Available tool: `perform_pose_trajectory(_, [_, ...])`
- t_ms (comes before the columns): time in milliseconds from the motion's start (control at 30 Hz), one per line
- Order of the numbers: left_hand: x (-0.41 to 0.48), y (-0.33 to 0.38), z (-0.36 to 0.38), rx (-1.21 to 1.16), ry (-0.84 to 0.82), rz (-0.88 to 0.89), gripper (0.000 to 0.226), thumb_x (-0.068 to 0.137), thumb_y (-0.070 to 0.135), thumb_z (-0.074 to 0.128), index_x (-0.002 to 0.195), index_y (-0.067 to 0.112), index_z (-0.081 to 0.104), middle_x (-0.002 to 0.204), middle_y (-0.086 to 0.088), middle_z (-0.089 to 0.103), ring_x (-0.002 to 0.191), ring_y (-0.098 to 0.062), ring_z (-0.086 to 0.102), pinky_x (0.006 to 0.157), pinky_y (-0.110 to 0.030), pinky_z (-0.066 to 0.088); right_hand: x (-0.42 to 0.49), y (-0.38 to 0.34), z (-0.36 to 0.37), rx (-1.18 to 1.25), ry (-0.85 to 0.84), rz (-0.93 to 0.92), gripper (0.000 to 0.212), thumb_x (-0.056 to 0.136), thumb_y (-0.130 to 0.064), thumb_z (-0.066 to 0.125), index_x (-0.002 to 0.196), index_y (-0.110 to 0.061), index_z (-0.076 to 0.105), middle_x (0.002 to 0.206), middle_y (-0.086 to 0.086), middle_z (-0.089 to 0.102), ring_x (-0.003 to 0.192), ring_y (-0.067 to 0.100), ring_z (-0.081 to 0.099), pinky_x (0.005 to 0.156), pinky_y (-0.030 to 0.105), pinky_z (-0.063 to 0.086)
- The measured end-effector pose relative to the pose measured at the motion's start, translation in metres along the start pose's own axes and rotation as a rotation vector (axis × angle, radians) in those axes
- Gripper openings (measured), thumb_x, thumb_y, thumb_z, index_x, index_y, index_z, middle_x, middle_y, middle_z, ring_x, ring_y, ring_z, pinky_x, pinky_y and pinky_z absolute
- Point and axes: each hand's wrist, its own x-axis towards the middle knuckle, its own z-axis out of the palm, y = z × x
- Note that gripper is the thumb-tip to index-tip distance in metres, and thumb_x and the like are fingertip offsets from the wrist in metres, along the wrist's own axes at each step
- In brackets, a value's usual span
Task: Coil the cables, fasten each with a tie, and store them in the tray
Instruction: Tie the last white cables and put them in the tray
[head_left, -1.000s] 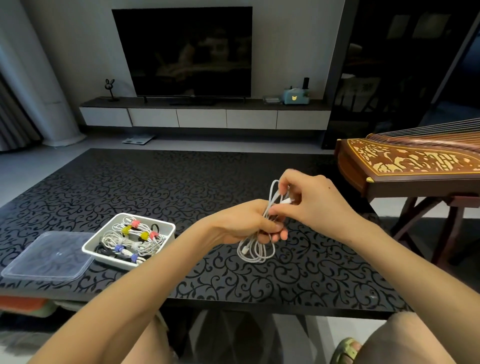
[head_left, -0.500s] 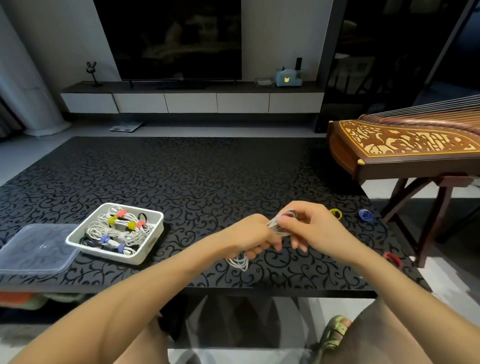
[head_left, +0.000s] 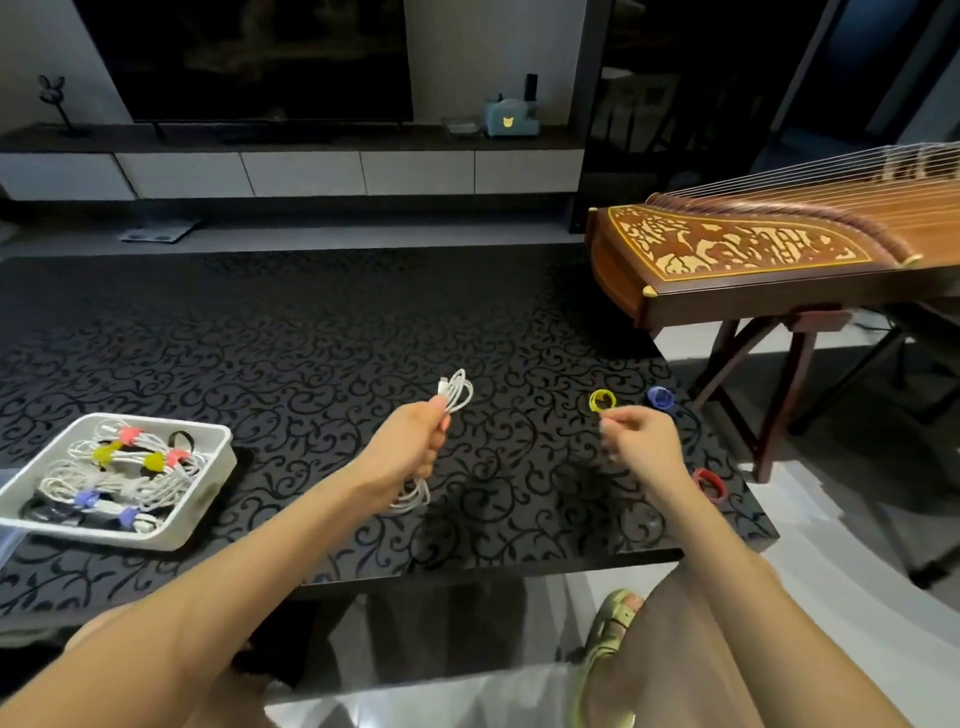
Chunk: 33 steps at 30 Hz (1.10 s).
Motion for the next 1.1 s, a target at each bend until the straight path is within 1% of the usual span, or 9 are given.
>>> perform_pose_trajectory(133, [0.018, -0.003, 0.005, -0.03, 0.065, -0.025, 0.038, 0.102, 0.038, 0.033, 0.071, 0.017, 0.039, 0.048, 0.012, 0.031, 0.037, -0.004, 0.021, 0.035, -0.016, 0.02, 0.029, 0.022, -0.025, -0.74, 0.345, -0.014, 0.029, 0.096, -0.023, 0.049, 0.113, -0.005, 0.065, 0.113, 0.019, 0.063, 0.108, 0.04, 0.055, 0.084, 0.04, 0.045])
perform_pose_trajectory(333, [0.03, -0.011, 0.018, -0.121, -0.003, -0.109, 0.04, 0.102, 0.041, 0.032, 0.071, 0.017, 0.039, 0.05, 0.011, 0.028, 0.039, -0.005, 0.019, 0.036, -0.017, 0.021, 0.034, 0.043, -0.063, -0.943, 0.033, 0.164, 0.028, 0.091, -0.038, 0.054, 0.095, -0.012, 0.061, 0.11, 0.012, 0.065, 0.103, 0.032, 0.059, 0.077, 0.033, 0.045])
perform_pose_trajectory(467, [0.03, -0.016, 0.028, -0.124, -0.03, -0.154, 0.038, 0.103, 0.039, 0.032, 0.072, 0.016, 0.039, 0.053, 0.008, 0.028, 0.039, -0.005, 0.02, 0.036, -0.017, 0.021, 0.016, 0.059, -0.051, -1.098, -0.126, -0.013, 0.011, 0.088, -0.008, 0.054, 0.098, -0.005, 0.057, 0.113, 0.014, 0.06, 0.109, 0.031, 0.054, 0.082, 0.032, 0.042])
perform_pose_trajectory(533, [0.028, -0.02, 0.027, -0.135, -0.039, -0.159, 0.039, 0.103, 0.039, 0.032, 0.072, 0.016, 0.04, 0.053, 0.008, 0.028, 0.04, -0.006, 0.02, 0.037, -0.018, 0.021, 0.009, 0.057, -0.036, -0.891, -0.03, -0.086, 0.02, 0.087, 0.003, 0.048, 0.099, -0.004, 0.062, 0.108, 0.014, 0.063, 0.106, 0.031, 0.056, 0.084, 0.031, 0.042])
perform_pose_trajectory(600, [0.023, -0.023, 0.024, -0.166, -0.065, -0.157, 0.041, 0.102, 0.043, 0.033, 0.074, 0.015, 0.043, 0.052, 0.009, 0.029, 0.041, -0.006, 0.02, 0.038, -0.018, 0.022, -0.003, 0.039, -0.018, -0.293, -0.05, -0.053, 0.02, 0.085, 0.01, 0.053, 0.093, -0.002, 0.066, 0.084, 0.011, 0.067, 0.091, 0.027, 0.061, 0.075, 0.021, 0.048])
perform_pose_trajectory(733, [0.007, -0.023, 0.014, -0.185, -0.069, -0.114, 0.053, 0.081, 0.066, 0.051, 0.079, 0.012, 0.056, 0.052, 0.01, 0.029, 0.042, -0.006, 0.023, 0.039, -0.018, 0.023, -0.038, -0.018, 0.024, 0.537, -0.463, 0.059, 0.028, 0.082, 0.014, 0.059, 0.101, -0.007, 0.06, 0.072, 0.001, 0.071, 0.073, 0.011, 0.066, 0.06, 0.017, 0.048])
perform_pose_trajectory(867, [-0.01, -0.023, 0.0, -0.113, -0.116, 0.078, 0.043, 0.063, 0.056, 0.078, 0.077, 0.017, 0.071, 0.062, -0.001, 0.051, 0.047, -0.007, 0.028, 0.043, -0.019, 0.022, -0.065, -0.052, 0.059, 0.634, -0.657, 0.051, 0.029, 0.083, 0.014, 0.055, 0.101, -0.008, 0.06, 0.083, 0.008, 0.073, 0.076, 0.022, 0.068, 0.079, 0.032, 0.051])
perform_pose_trajectory(1000, [-0.026, -0.023, -0.021, -0.063, -0.046, 0.165, 0.011, 0.078, 0.037, 0.074, 0.077, 0.025, 0.075, 0.065, -0.003, 0.068, 0.043, -0.006, 0.04, 0.04, -0.018, 0.026, -0.086, -0.071, 0.082, 0.549, -0.672, -0.031, 0.029, 0.081, 0.019, 0.053, 0.101, -0.002, 0.058, 0.071, 0.003, 0.072, 0.055, 0.013, 0.065, 0.054, 0.019, 0.051])
perform_pose_trajectory(1100, [-0.036, -0.025, -0.036, 0.064, 0.057, 0.198, 0.03, 0.088, 0.043, 0.062, 0.072, 0.021, 0.072, 0.059, -0.007, 0.065, 0.041, -0.008, 0.033, 0.04, -0.02, 0.027, -0.098, -0.08, 0.093, 0.445, -0.698, -0.092, 0.028, 0.079, 0.014, 0.061, 0.103, 0.001, 0.058, 0.067, 0.006, 0.07, 0.052, 0.012, 0.062, 0.051, 0.017, 0.047])
